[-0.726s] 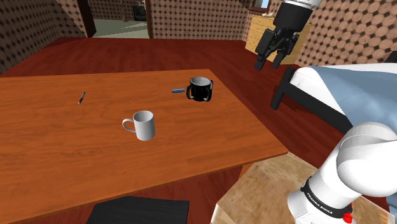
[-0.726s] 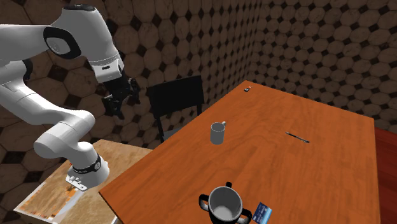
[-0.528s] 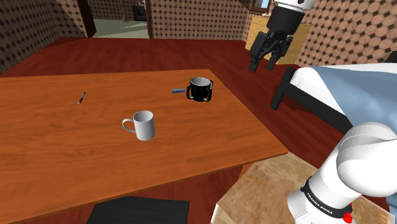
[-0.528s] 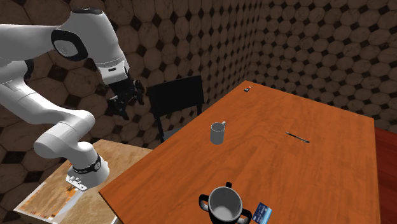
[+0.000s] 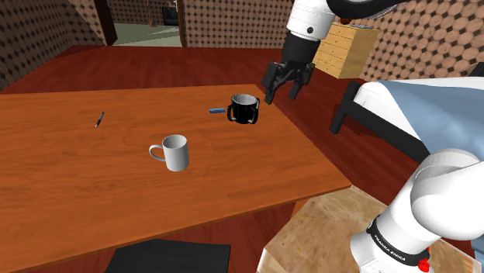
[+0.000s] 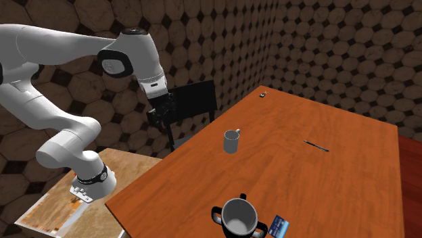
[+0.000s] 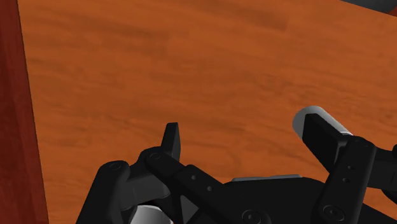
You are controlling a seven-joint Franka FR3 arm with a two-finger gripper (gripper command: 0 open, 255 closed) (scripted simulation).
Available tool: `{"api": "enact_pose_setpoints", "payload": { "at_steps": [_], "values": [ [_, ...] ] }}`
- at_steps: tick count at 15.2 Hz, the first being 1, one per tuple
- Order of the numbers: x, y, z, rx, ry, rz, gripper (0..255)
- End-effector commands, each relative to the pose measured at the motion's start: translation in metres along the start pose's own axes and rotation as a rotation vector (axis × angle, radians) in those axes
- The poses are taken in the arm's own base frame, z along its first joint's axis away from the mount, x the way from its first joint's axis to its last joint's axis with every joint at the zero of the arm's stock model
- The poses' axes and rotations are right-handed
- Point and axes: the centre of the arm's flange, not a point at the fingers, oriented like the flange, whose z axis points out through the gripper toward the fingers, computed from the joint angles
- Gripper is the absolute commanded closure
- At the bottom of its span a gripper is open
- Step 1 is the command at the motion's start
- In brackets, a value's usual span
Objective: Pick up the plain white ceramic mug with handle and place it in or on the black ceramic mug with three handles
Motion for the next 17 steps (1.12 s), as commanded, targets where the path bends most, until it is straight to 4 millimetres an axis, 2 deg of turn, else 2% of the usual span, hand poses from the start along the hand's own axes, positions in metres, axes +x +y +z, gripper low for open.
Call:
{"api": "enact_pose_setpoints", "payload": {
  "at_steps": [1,17],
  "values": [
    [0.012,-0.018,0.019,-0.003,0.005,0.003,0],
    [0.117,-0.143,0.154,-0.036,0.036,0.025,0]
  ]
}}
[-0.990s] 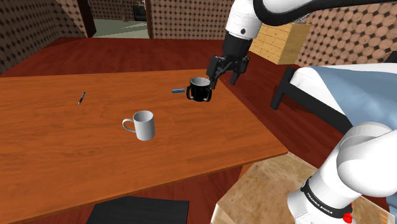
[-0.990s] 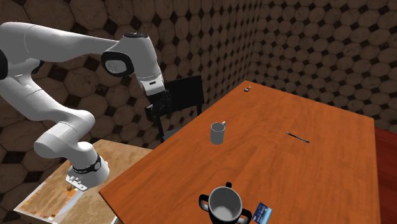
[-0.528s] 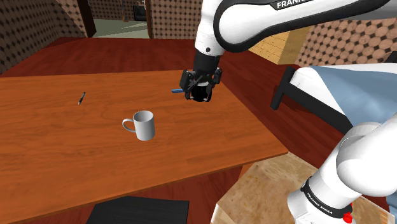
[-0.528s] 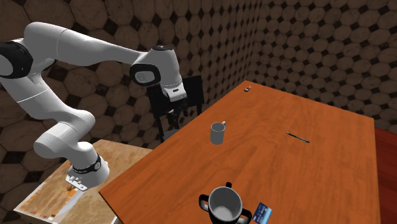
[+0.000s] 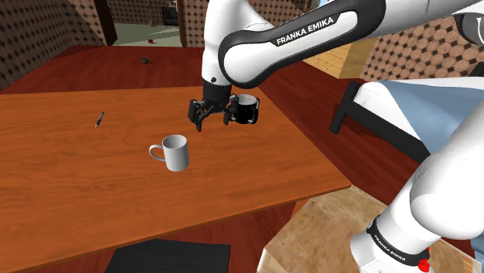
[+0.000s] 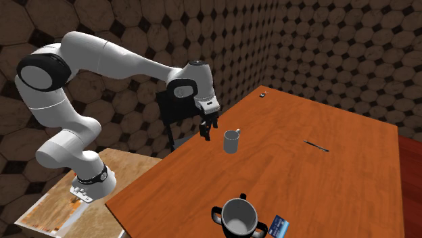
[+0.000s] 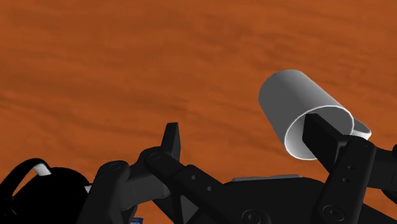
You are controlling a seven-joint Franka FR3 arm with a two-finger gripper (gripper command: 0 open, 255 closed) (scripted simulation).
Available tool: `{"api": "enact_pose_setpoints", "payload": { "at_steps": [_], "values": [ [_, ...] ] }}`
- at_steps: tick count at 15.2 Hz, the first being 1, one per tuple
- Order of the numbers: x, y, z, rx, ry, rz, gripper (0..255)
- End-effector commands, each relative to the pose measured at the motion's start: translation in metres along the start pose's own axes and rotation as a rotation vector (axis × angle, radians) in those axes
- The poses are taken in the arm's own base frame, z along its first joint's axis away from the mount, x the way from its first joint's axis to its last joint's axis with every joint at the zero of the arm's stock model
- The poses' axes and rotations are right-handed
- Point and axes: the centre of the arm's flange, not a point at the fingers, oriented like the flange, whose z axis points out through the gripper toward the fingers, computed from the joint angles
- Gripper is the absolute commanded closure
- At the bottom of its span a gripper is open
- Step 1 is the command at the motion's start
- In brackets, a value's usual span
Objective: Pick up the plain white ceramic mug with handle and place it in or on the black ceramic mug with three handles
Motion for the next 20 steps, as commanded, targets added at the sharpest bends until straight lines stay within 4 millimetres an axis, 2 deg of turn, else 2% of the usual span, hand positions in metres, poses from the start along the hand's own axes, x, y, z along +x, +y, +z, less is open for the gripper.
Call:
{"api": "enact_pose_setpoints", "payload": {
  "at_steps": [1,7,8,15,20],
  "values": [
    [0.012,-0.018,0.019,-0.003,0.005,0.004,0],
    [0.050,-0.066,0.069,-0.016,0.017,0.012,0],
    [0.053,-0.069,0.073,-0.017,0.017,0.012,0],
    [0.054,-0.069,0.110,-0.017,0.017,0.012,0],
    [0.054,-0.069,0.113,-0.017,0.017,0.012,0]
  ]
}}
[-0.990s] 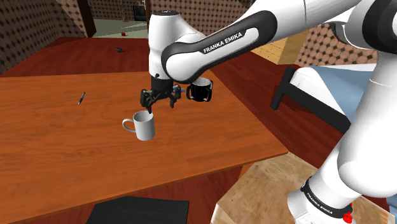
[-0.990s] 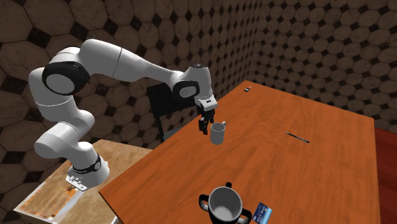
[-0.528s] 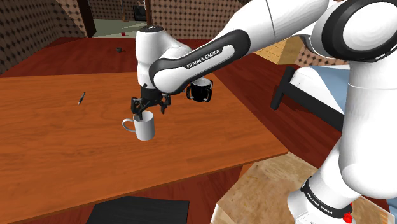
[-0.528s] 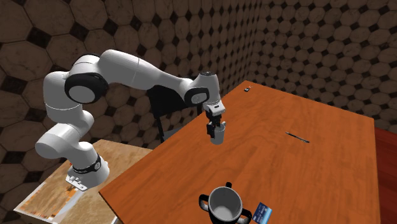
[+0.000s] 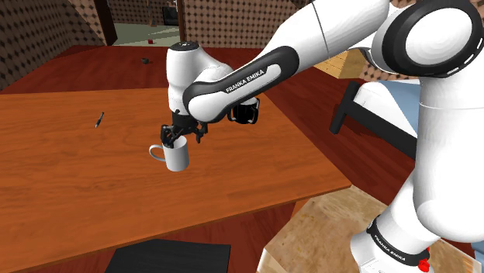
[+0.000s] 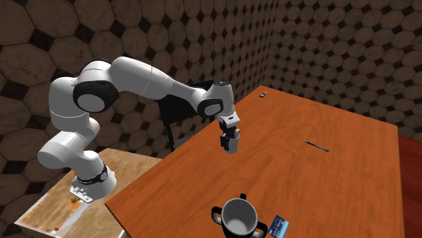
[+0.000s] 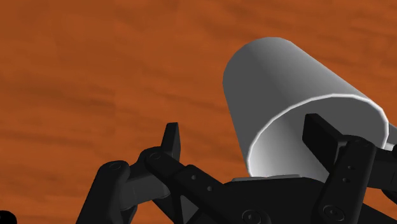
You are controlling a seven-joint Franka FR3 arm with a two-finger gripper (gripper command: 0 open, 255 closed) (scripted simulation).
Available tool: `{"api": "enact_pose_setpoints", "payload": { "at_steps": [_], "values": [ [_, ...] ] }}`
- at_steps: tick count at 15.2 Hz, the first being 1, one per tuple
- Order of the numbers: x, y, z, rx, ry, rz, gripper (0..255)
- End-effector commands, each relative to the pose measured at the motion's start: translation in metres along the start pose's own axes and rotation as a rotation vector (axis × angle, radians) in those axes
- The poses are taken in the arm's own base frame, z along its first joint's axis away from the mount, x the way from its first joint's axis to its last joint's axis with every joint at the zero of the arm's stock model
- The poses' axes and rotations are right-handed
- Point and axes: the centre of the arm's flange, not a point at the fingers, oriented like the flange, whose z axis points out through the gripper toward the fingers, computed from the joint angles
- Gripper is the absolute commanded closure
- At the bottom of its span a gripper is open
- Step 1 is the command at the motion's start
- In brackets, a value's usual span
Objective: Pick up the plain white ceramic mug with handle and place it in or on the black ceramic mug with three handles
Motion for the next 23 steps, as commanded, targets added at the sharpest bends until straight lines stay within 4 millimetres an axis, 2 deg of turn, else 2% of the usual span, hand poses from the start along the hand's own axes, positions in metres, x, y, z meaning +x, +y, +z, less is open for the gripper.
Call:
{"api": "enact_pose_setpoints", "payload": {
  "at_steps": [1,3,4,13,23],
  "values": [
    [0.000,0.000,0.000,0.000,0.000,0.000,0],
    [0.000,0.000,0.000,0.000,0.000,0.000,0],
    [0.000,0.000,0.000,0.000,0.000,0.000,255],
    [0.000,0.000,0.000,0.000,0.000,0.000,255],
    [0.009,-0.001,-0.052,0.000,0.000,0.000,255]
  ]
}}
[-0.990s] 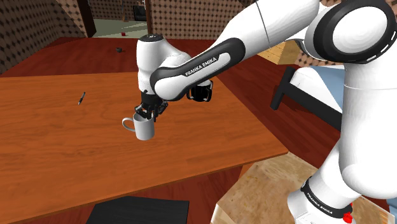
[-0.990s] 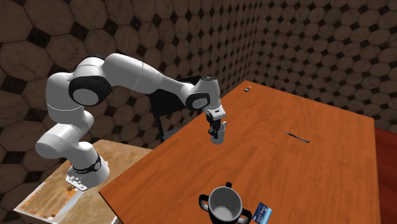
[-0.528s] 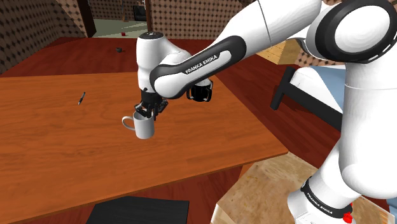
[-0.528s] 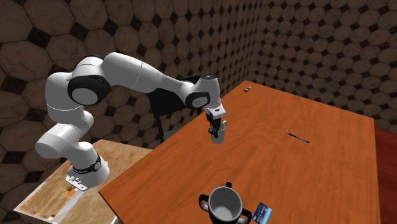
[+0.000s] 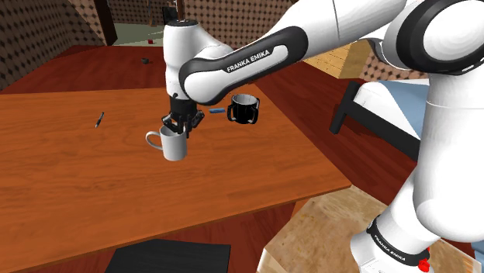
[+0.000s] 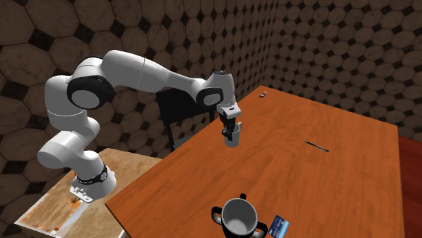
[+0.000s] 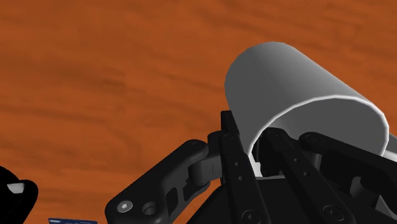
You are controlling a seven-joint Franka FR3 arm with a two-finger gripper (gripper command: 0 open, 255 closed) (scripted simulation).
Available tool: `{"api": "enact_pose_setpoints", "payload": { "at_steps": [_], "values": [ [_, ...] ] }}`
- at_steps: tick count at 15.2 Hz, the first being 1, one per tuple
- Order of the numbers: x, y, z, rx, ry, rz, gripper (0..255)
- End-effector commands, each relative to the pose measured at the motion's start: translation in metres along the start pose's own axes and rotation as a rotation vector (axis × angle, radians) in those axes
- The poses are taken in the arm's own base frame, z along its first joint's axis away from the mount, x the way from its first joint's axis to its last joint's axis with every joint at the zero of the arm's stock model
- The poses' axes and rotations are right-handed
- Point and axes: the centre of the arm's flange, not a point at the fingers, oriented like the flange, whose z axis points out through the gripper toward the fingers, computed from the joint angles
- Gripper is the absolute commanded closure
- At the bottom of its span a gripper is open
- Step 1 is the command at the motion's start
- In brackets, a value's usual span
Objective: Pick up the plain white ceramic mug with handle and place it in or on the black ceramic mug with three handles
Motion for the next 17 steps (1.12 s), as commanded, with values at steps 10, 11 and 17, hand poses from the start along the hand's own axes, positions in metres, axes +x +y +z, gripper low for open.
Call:
{"api": "enact_pose_setpoints", "payload": {
  "at_steps": [10,11,17],
  "values": [
    [0.010,-0.001,-0.057,0.000,0.000,0.000,255],
    [0.011,-0.001,-0.062,0.000,0.000,0.000,255],
    [0.016,-0.002,-0.094,0.000,0.000,0.000,255]
  ]
}}
